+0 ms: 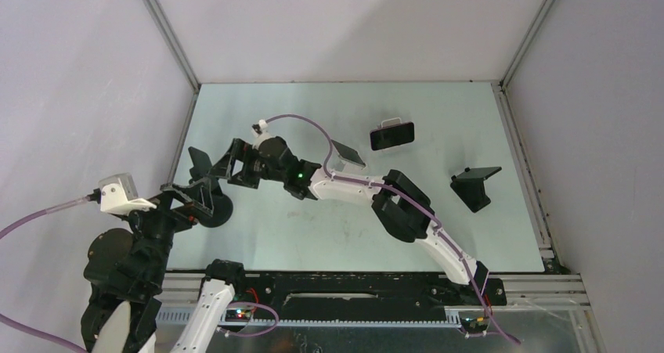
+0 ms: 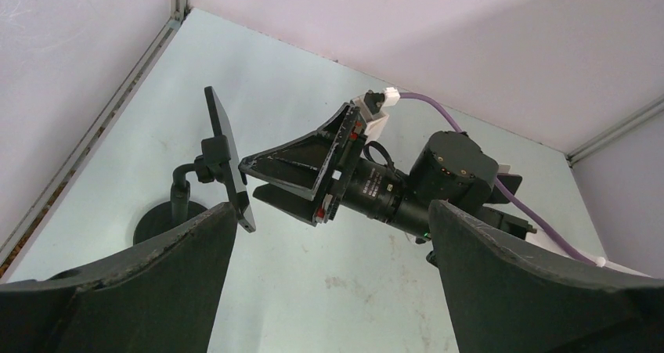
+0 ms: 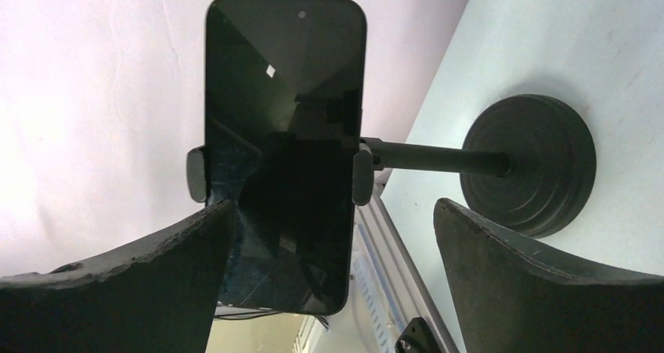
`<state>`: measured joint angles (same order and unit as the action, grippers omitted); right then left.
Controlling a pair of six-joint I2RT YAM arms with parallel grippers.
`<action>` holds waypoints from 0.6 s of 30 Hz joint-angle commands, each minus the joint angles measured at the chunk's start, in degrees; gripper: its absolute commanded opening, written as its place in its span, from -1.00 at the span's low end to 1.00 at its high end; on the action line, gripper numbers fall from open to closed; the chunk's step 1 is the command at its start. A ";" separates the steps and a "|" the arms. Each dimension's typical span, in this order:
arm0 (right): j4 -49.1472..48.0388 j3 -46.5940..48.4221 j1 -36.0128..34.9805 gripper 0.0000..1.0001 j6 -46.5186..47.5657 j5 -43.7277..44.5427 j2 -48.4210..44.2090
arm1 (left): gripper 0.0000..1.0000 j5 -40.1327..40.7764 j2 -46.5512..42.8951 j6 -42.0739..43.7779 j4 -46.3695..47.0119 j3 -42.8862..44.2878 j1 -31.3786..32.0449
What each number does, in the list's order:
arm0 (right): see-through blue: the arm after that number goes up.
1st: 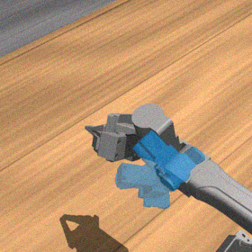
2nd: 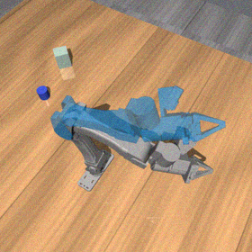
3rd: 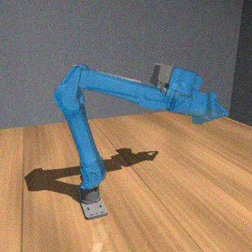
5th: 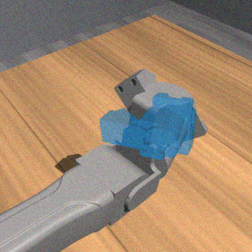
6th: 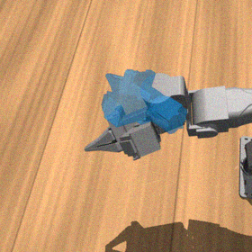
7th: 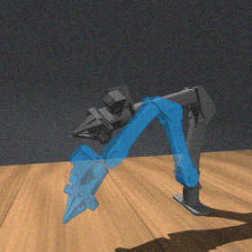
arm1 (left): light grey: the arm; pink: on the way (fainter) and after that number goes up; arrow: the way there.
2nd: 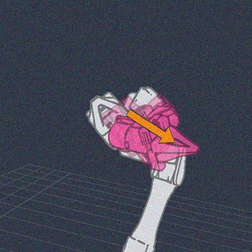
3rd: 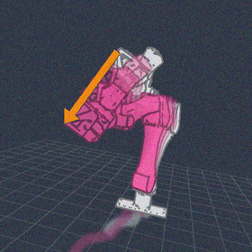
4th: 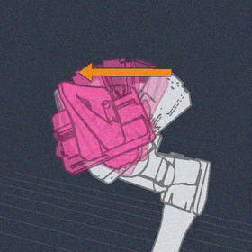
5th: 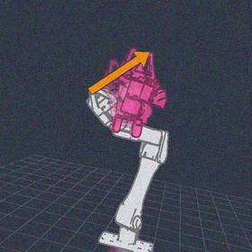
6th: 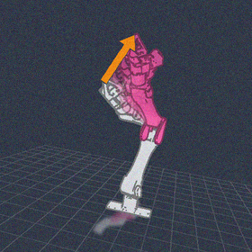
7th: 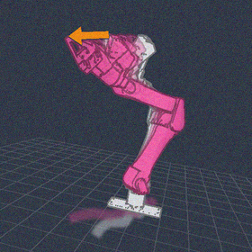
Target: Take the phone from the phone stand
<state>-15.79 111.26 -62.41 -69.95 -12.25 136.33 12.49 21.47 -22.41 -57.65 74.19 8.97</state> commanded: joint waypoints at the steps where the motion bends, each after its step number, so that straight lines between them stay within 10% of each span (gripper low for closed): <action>1: -7.77 -2.37 -0.21 0.99 0.14 -0.22 -5.54 | 0.99 -0.10 1.79 0.84 0.25 1.63 -0.27; 18: -8.81 -3.16 -1.02 0.99 1.15 -1.00 -6.65 | 0.99 -0.58 1.98 0.46 0.30 1.90 -0.27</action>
<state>-23.07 106.67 -62.89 -69.82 -12.75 133.60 12.45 22.15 -22.44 -57.80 74.48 8.97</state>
